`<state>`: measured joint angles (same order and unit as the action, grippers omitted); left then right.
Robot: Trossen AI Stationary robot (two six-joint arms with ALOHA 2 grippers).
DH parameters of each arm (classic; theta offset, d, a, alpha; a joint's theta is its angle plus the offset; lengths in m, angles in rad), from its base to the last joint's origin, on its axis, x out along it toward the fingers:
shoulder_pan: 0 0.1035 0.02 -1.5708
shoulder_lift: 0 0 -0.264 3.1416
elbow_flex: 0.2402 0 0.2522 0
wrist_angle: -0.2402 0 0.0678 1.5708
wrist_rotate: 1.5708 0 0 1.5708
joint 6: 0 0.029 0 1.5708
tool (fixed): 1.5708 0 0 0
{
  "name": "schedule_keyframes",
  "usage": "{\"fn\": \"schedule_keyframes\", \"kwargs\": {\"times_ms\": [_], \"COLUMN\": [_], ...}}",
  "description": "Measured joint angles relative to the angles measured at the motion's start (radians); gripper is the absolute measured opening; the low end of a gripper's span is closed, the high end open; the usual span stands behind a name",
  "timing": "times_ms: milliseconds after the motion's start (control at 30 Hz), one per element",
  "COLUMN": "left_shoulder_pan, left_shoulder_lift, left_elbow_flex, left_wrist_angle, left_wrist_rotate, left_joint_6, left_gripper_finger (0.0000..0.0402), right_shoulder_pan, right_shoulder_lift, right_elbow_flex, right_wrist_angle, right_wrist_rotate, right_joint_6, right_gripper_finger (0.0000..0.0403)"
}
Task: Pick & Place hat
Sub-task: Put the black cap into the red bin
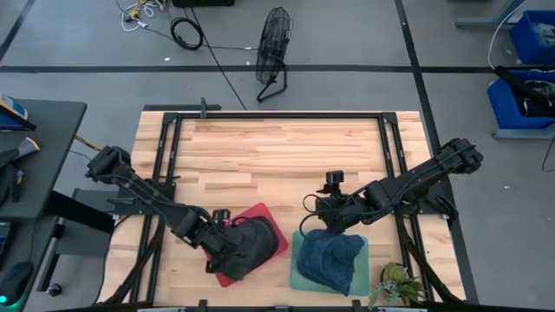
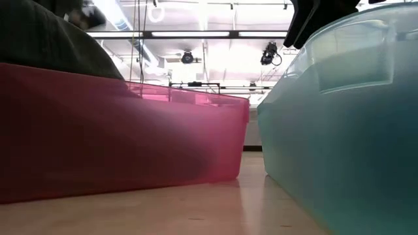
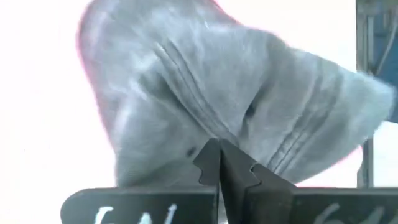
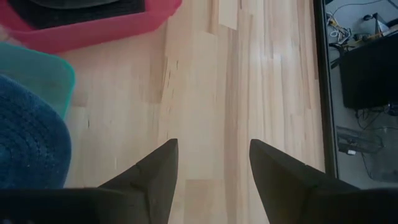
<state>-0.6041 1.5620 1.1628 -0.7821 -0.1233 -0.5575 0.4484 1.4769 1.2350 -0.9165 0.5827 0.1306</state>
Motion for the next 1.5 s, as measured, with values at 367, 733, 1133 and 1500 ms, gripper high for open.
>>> {"fn": "schedule_keyframes", "kwargs": {"times_ms": [367, 733, 1133, 1500], "left_shoulder_pan": [-0.037, -0.057, -0.019, 0.003], "left_shoulder_lift": [0.050, 0.195, 0.224, 0.303], "left_elbow_flex": [0.123, 0.124, 0.124, 0.123], "left_wrist_angle": [0.105, 0.179, 0.066, 0.111], "left_wrist_rotate": [-0.046, 0.130, 0.102, 0.232], "left_joint_6": [0.072, 0.114, 0.106, 0.147], "left_gripper_finger": [0.0002, 0.0002, 0.0002, 0.0002], "right_shoulder_pan": [0.000, 0.000, 0.000, 0.000], "right_shoulder_lift": [0.000, 0.000, 0.000, 0.000], "right_elbow_flex": [0.000, 0.000, 0.000, 0.000], "right_wrist_angle": [0.002, 0.008, 0.020, 0.021], "right_wrist_rotate": [0.000, 0.000, 0.000, 0.000], "right_joint_6": [0.000, 0.004, 0.018, 0.013], "right_gripper_finger": [0.0203, 0.0203, 0.0203, 0.0203]}}
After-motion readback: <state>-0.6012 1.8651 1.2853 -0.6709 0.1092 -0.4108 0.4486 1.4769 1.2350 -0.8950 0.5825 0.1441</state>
